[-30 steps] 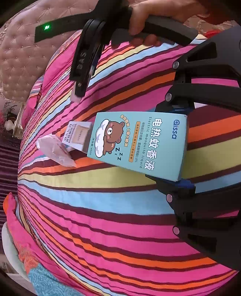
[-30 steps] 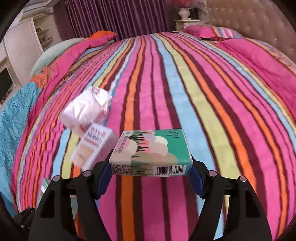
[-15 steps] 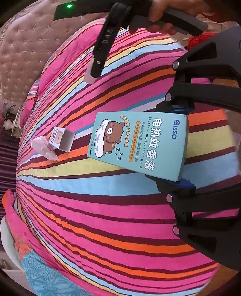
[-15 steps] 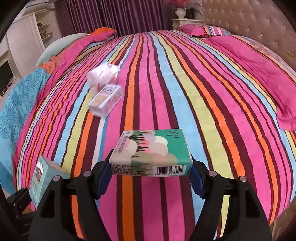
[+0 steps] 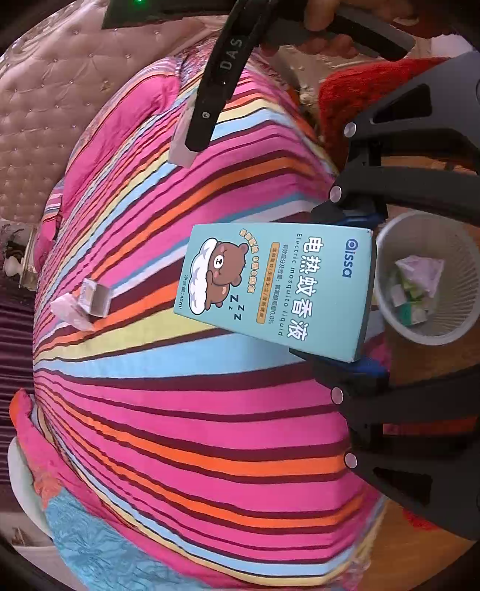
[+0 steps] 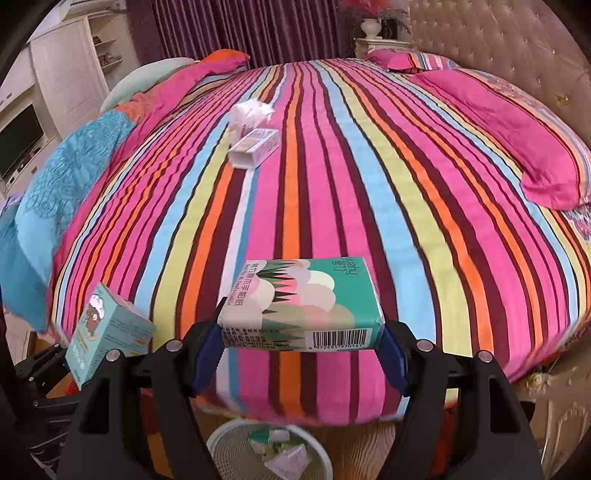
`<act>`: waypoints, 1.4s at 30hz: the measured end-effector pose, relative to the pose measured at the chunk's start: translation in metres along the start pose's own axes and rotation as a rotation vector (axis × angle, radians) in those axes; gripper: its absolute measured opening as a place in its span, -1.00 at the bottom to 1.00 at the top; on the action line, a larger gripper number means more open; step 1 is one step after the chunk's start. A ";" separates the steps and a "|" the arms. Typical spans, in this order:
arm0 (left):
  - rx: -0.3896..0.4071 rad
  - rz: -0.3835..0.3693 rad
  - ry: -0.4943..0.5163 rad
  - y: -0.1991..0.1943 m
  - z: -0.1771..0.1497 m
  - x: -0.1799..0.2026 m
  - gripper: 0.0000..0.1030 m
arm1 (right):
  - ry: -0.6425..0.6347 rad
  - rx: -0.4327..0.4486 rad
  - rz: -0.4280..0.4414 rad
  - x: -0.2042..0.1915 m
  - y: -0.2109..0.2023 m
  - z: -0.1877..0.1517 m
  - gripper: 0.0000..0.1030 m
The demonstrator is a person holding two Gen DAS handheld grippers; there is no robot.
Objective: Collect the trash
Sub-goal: 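Carry both boxes over the wastebasket and open both grippers to drop them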
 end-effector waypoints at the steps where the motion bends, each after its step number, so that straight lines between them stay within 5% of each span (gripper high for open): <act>1: -0.006 0.000 -0.002 -0.002 -0.009 0.000 -0.01 | -0.003 -0.001 0.003 -0.002 -0.003 -0.006 0.32; 9: -0.058 0.009 0.019 -0.015 -0.063 0.004 -0.01 | -0.008 -0.052 0.029 -0.014 -0.022 -0.053 0.32; 19: -0.171 -0.008 -0.021 0.005 -0.120 0.001 -0.01 | -0.024 -0.236 0.054 -0.029 -0.007 -0.127 0.32; 42: -0.475 -0.033 -0.089 0.066 -0.185 -0.007 -0.01 | 0.138 -0.691 0.130 -0.031 0.064 -0.224 0.32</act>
Point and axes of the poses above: each gripper's, at about its wrist camera, not at the fingertips, and y roughly the way its jaws point, x to its right, z to its top, the point moved 9 cm from there along y, roughly the way its jaws point, and after that the axes turned 9 degrees about -z, right-handed, at the moved point
